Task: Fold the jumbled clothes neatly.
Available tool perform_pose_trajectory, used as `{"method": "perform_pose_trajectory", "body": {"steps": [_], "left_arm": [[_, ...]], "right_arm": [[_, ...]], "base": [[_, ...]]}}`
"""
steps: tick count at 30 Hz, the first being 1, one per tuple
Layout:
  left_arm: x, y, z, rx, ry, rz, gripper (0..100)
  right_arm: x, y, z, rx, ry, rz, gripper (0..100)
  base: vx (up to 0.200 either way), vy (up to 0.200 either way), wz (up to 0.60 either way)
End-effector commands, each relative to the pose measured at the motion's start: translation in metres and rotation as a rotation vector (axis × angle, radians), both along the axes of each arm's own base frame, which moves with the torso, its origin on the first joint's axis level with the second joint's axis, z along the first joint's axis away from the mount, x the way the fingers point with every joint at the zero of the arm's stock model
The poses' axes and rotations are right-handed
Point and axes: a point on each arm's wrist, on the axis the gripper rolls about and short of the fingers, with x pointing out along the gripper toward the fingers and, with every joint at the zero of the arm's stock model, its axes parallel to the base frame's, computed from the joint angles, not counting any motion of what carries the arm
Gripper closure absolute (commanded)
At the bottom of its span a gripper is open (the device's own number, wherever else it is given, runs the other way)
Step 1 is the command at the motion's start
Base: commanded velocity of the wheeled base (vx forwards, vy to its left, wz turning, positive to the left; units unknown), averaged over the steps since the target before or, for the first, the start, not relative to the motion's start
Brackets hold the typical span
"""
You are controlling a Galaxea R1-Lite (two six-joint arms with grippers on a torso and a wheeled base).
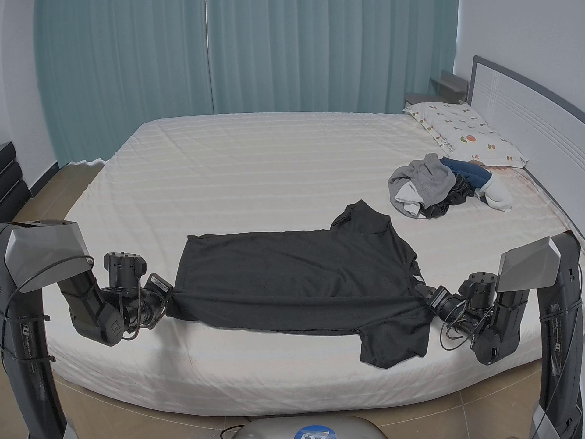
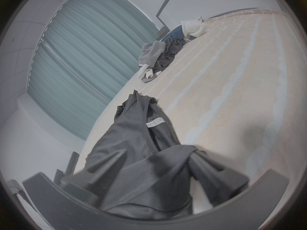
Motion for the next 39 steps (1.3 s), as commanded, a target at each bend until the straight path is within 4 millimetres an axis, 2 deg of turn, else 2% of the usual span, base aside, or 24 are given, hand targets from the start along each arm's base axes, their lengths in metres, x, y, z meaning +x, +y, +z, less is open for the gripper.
{"method": "perform_pose_trajectory", "body": {"steps": [1,2,3,7,11,15,23,31,32,35,39], "left_arm": [[0.0,0.001,-0.004,0.001,0.013,0.001,100],[0.0,0.001,-0.004,0.001,0.013,0.001,100],[0.0,0.0,-0.005,0.001,0.016,0.0,100],[-0.001,0.0,-0.005,0.001,0.017,0.0,100],[0.0,0.002,-0.003,-0.006,0.018,-0.006,100],[-0.001,0.002,-0.004,-0.007,0.021,-0.005,100],[-0.001,0.002,-0.004,-0.006,0.019,-0.006,100],[-0.001,0.002,-0.004,-0.006,0.019,-0.006,100],[-0.001,0.002,-0.004,-0.006,0.019,-0.006,100],[-0.001,0.002,-0.004,-0.005,0.022,-0.007,100],[-0.002,0.002,-0.003,-0.006,0.022,-0.008,100]], "right_arm": [[-0.008,-0.014,0.023,0.084,-0.021,0.007,0],[-0.008,-0.014,0.023,0.084,-0.021,0.007,0],[-0.018,-0.022,0.032,0.128,-0.005,0.057,0],[-0.041,-0.029,0.034,0.148,0.054,0.158,0],[-0.056,-0.03,0.021,0.042,0.102,0.246,0],[-0.068,-0.022,0.011,0.015,0.158,0.31,0],[-0.077,-0.006,0.002,-0.007,0.203,0.382,0],[-0.068,0.0,-0.003,-0.014,0.187,0.397,0],[-0.069,0.003,-0.003,-0.016,0.187,0.405,100],[-0.074,0.007,-0.003,-0.032,0.202,0.403,100],[-0.087,0.001,-0.001,-0.047,0.239,0.396,100]], "base": [[0.0,0.0,0.0],[0.0,0.0,0.0],[0.0,0.0,0.0],[0.0,0.0,0.0],[0.0,0.0,0.0],[0.0,0.0,0.0],[0.0,0.0,0.0],[0.0,0.0,0.0],[0.0,0.0,0.0],[0.0,0.0,0.0],[0.0,0.0,0.0]]}}
